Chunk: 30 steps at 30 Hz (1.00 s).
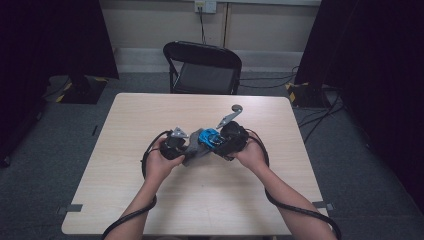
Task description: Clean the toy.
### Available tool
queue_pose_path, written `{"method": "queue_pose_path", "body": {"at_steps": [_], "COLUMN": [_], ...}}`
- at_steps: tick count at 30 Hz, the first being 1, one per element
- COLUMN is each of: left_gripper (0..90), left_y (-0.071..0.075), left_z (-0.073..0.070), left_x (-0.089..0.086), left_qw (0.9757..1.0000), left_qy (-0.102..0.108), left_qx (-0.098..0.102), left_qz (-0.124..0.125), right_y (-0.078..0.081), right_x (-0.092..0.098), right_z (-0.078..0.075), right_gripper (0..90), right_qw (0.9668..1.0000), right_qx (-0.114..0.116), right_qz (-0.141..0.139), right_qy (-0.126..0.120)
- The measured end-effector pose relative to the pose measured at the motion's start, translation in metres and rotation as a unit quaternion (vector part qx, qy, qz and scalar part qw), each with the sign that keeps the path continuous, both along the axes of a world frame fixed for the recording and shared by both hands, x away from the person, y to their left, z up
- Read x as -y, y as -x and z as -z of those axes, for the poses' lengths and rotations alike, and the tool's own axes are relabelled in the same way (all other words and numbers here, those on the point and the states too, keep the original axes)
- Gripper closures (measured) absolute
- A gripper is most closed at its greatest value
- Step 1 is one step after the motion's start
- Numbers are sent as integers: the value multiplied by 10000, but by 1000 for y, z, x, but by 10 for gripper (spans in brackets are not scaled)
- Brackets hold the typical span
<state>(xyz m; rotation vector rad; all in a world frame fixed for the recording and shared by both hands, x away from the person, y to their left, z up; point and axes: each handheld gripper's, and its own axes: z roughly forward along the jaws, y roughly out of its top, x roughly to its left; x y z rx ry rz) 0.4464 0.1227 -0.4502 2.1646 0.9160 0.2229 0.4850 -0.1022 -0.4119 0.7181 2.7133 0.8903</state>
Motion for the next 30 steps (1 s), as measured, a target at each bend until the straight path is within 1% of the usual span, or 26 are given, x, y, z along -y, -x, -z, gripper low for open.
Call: {"method": "queue_pose_path", "body": {"at_steps": [1,2,3,4,5,7,8,9,10,15,21,22,23,24,28,30], "left_gripper": [722,722,722,722,722,722,722,722,722,722,722,722,722,722,722,722], "left_y": [1,1,1,3,3,5,6,7,7,9,14,14,16,16,20,21], "left_z": [1,1,1,2,2,4,3,4,4,7,10,10,11,11,12,13], "left_x": [4,6,6,11,11,19,21,24,26,32,42,42,45,45,54,58], "left_qw": [10000,10000,10000,9999,9999,9997,9996,9995,9994,9991,9982,9982,9978,9978,9962,9959], "left_qy": [2,15,15,27,27,57,15,53,46,69,95,95,118,118,128,134], "left_qx": [18,-22,-22,-7,-7,20,10,13,6,-33,-66,-66,-75,-75,-113,-126], "left_qz": [41,90,90,157,157,245,299,299,351,414,592,592,649,649,851,881], "right_y": [-1,-2,-2,-3,-3,-4,-5,-5,-6,-8,-11,-12,-12,-12,-14,-15], "right_x": [0,0,0,0,0,-2,-3,-3,-4,-6,-9,-10,-10,-11,-12,-13], "right_z": [1,1,1,1,1,0,0,1,1,4,7,7,7,7,7,7], "right_gripper": [287,287,287,287,287,287,287,287,287,287,287,287,287,286,286,287], "right_qw": [10000,10000,10000,10000,10000,9999,9999,9999,9999,9999,9998,9998,9998,9998,9997,9997], "right_qx": [-10,-15,-15,-28,-28,-41,-56,-49,-60,-88,-129,-125,-117,-112,-135,-144], "right_qz": [38,39,39,64,64,84,106,98,105,137,155,163,164,168,170,181], "right_qy": [5,1,1,-40,-40,-47,-38,-28,-36,-52,-60,-64,-60,-61,-91,-88]}}
